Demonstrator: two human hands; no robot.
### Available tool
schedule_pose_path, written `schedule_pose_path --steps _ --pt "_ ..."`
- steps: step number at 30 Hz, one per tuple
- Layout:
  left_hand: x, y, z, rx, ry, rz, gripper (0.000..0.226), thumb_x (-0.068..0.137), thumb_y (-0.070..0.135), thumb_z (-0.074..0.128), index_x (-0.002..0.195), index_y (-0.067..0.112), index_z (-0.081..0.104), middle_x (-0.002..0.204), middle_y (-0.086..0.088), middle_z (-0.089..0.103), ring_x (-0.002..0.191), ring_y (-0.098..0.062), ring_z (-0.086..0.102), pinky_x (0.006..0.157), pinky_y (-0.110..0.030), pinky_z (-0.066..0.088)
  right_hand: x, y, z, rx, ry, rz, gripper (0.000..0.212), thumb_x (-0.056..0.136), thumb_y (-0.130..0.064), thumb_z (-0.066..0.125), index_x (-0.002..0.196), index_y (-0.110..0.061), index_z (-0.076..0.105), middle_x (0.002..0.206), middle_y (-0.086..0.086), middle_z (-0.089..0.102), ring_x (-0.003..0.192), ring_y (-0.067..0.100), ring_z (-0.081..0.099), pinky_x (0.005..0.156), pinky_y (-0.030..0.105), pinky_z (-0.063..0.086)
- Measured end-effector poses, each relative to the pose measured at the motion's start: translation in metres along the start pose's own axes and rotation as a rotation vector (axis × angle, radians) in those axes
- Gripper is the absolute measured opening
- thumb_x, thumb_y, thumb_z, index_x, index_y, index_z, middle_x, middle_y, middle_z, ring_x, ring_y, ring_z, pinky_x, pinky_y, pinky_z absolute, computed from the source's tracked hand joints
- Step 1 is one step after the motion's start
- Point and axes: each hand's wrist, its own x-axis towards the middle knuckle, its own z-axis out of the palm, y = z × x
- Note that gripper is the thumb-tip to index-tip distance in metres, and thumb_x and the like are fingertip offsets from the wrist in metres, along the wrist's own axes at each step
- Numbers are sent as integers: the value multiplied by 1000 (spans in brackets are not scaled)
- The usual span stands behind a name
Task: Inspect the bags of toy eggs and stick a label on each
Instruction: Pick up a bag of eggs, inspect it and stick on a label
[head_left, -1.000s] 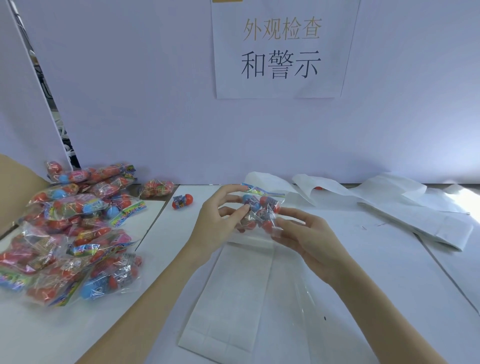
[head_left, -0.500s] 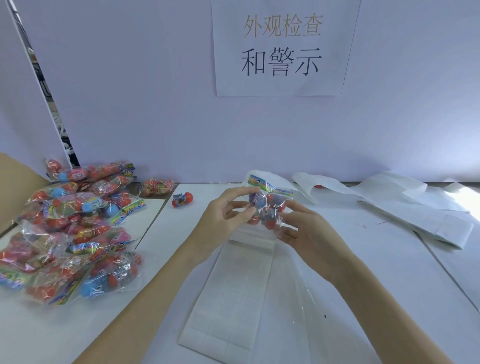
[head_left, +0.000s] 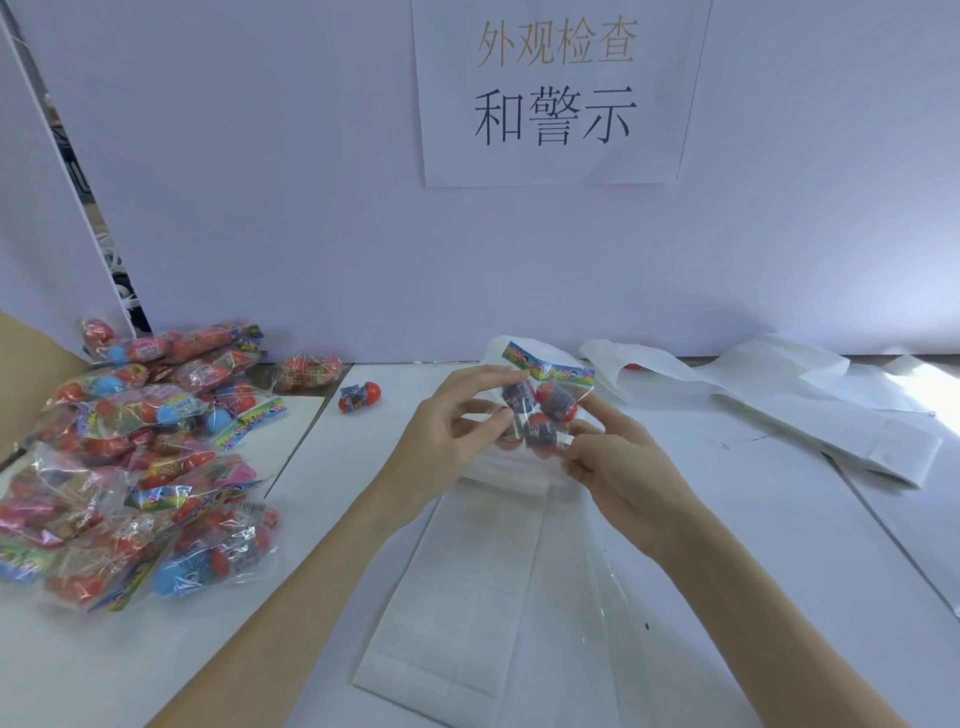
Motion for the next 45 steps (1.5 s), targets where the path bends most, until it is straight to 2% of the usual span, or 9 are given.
schedule_pose_path --steps 4,13,19,24,28,31,35,42,45 --pt "0 -2 -3 -123 -23 -85 44 104 3 58 133 33 71 130 -2 70 101 -20 68 90 -19 52 0 2 1 29 -28 -17 66 87 22 39 119 -23 76 109 14 76 93 24 65 77 25 47" --pt "-1 0 -8 -70 -122 -44 64 92 -7 55 146 28 59 151 4 55 124 -23 62 105 -36 54 2 1 4 73 -42 -107 47 98 11 45 128 -14 71 121 13 76 102 20 69 88 26 58" --pt "-1 -10 -5 184 14 85 46 102 11 66 140 36 63 136 17 57 101 -20 68 90 -34 59 -2 6 8 -77 -103 -75 62 97 11 56 148 -25 48 128 12 72 118 27 70 102 34 54" --pt "2 -13 -11 304 164 174 36 104 3 59 111 33 78 140 5 50 105 -13 69 83 -31 61 -2 18 12 -659 -92 -35 123 83 -22 88 163 -36 -4 140 -10 56 124 3 60 92 7 47" --pt "3 -15 -16 310 114 80 32 104 7 55 101 26 80 147 10 44 128 -8 58 100 -39 54 2 23 5 -827 18 -208 53 92 -13 77 136 -22 49 129 -9 64 108 -5 63 83 7 44" --pt "0 -13 -15 254 17 76 16 101 18 65 110 23 77 151 14 39 130 -8 57 104 -22 47 6 21 2 -755 130 -270 8 96 -15 73 99 -22 69 111 -12 74 95 -2 67 75 10 49" --pt "-1 -14 -11 334 -19 121 21 89 21 82 109 20 76 153 14 38 128 -3 58 100 -12 44 7 20 -1 -718 184 -318 8 99 -18 70 92 -19 75 96 -15 75 91 1 67 72 12 49" --pt "4 -15 -15 368 41 137 1 95 17 75 95 17 75 143 17 48 114 4 60 88 -9 47 7 18 0 -755 246 -329 26 103 -24 65 77 -25 70 80 -14 71 74 -3 59 65 10 41" --pt "5 -19 -14 396 62 122 15 97 20 73 92 6 75 142 21 49 113 6 59 86 -9 46 6 17 1 -734 218 -331 17 101 -24 67 86 -33 71 85 -20 72 80 -1 62 66 10 43"
